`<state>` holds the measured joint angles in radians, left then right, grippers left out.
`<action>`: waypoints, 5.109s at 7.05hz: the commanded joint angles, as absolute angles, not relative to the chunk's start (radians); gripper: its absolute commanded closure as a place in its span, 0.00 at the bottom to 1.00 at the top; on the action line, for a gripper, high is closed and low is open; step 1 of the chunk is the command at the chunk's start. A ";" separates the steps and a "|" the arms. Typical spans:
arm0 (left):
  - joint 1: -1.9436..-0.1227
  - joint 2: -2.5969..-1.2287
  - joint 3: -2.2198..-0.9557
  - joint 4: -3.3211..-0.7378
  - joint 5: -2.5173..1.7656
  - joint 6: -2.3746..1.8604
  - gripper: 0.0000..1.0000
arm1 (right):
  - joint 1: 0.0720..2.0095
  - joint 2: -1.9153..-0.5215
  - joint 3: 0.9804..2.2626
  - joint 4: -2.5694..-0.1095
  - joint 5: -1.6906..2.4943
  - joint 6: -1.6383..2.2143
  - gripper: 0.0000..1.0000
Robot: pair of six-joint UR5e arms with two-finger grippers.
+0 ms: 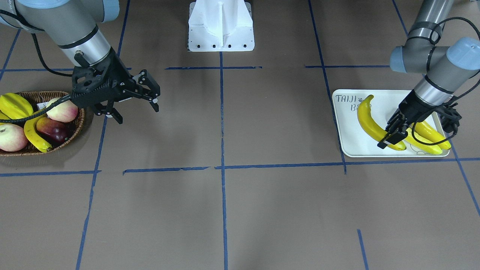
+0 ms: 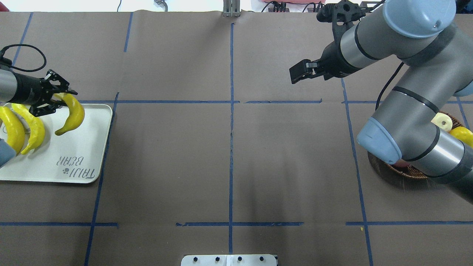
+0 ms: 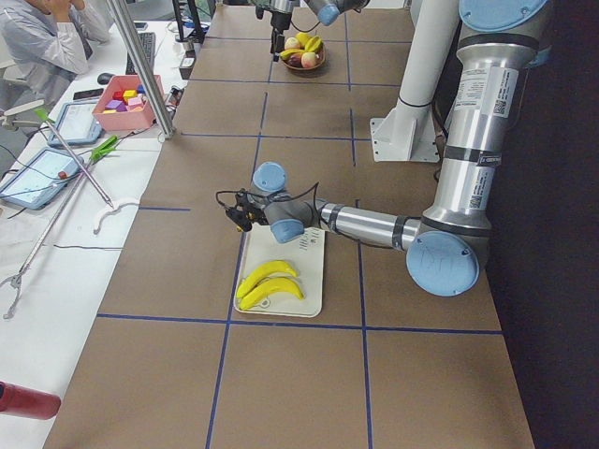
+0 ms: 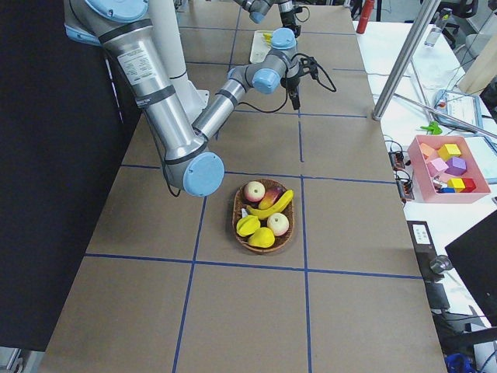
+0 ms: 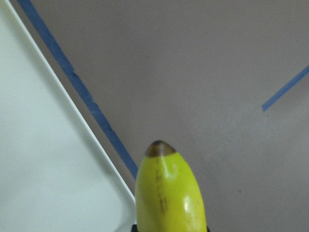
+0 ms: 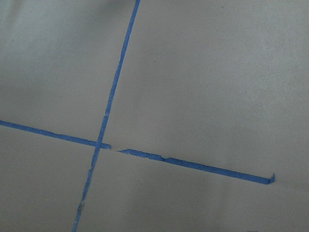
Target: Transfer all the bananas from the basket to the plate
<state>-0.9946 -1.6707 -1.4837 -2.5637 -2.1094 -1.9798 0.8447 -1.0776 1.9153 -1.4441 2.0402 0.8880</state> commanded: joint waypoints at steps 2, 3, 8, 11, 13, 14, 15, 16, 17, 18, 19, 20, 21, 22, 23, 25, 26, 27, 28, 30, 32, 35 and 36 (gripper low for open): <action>-0.997 -1.625 -1.371 -2.666 -2.109 -1.793 0.03 | 0.844 -1.080 1.919 -1.442 2.042 0.894 0.01; -0.997 -1.594 -1.376 -2.666 -2.114 -1.743 0.00 | 0.844 -1.081 1.917 -1.442 2.042 0.894 0.01; -1.223 -1.701 -1.434 -2.622 -2.422 -1.753 0.00 | 0.850 -1.352 2.018 -1.442 2.030 0.799 0.01; -1.216 -1.735 -1.422 -2.603 -2.413 -1.752 0.00 | 0.989 -1.427 1.953 -1.443 2.052 0.298 0.02; -1.216 -1.735 -1.420 -2.603 -2.413 -1.750 0.00 | 1.073 -1.378 1.828 -1.442 2.121 0.006 0.02; -1.216 -1.735 -1.422 -2.603 -2.413 -1.750 0.00 | 1.080 -1.376 1.777 -1.387 2.135 -0.018 0.03; -1.216 -1.736 -1.420 -2.603 -2.413 -1.750 0.00 | 1.081 -1.402 1.675 -1.198 2.158 -0.005 0.05; -1.216 -1.736 -1.424 -2.603 -2.414 -1.752 0.00 | 1.081 -1.410 1.608 -1.093 2.172 0.024 0.07; -1.216 -1.736 -1.422 -2.603 -2.414 -1.752 0.00 | 1.080 -1.417 1.595 -1.088 2.169 0.028 0.09; -1.216 -1.738 -1.424 -2.603 -2.414 -1.752 0.00 | 1.080 -1.437 1.598 -1.094 2.171 0.028 0.11; -1.216 -1.738 -1.424 -2.603 -2.414 -1.752 0.00 | 1.057 -1.471 1.595 -1.092 2.157 0.023 0.13; -1.216 -1.736 -1.427 -2.605 -2.414 -1.753 0.00 | 1.025 -1.476 1.595 -1.094 2.122 0.025 0.13; -1.216 -1.736 -1.430 -2.605 -2.414 -1.753 0.00 | 1.010 -1.474 1.597 -1.094 2.117 0.035 0.14; -1.216 -1.736 -1.428 -2.605 -2.414 -1.753 0.00 | 1.008 -1.473 1.606 -1.092 2.121 0.070 0.14; -1.216 -1.736 -1.428 -2.605 -2.414 -1.753 0.00 | 1.006 -1.477 1.605 -1.092 2.114 0.074 0.14; -1.216 -1.735 -1.430 -2.605 -2.414 -1.753 0.00 | 1.000 -1.496 1.595 -1.091 2.095 0.054 0.27; -1.216 -1.733 -1.433 -2.605 -2.414 -1.753 0.00 | 0.999 -1.499 1.591 -1.094 2.085 0.046 0.29; -1.216 -1.733 -1.433 -2.605 -2.414 -1.753 0.00 | 0.999 -1.497 1.591 -1.094 2.082 0.043 0.33; -1.216 -1.733 -1.434 -2.605 -2.414 -1.753 0.00 | 1.000 -1.499 1.592 -1.094 2.080 0.043 0.34; -1.216 -1.733 -1.436 -2.605 -2.414 -1.755 0.00 | 0.999 -1.503 1.595 -1.094 2.082 0.044 0.37; -1.216 -1.735 -1.434 -2.605 -2.414 -1.755 0.00 | 0.997 -1.503 1.595 -1.092 2.083 0.044 0.84; -1.215 -1.736 -1.434 -2.605 -2.414 -1.755 0.00 | 0.999 -1.493 1.609 -1.098 2.109 0.046 1.00; -1.216 -1.736 -1.434 -2.605 -2.414 -1.755 0.00 | 1.024 -1.496 1.620 -1.136 2.149 0.045 1.00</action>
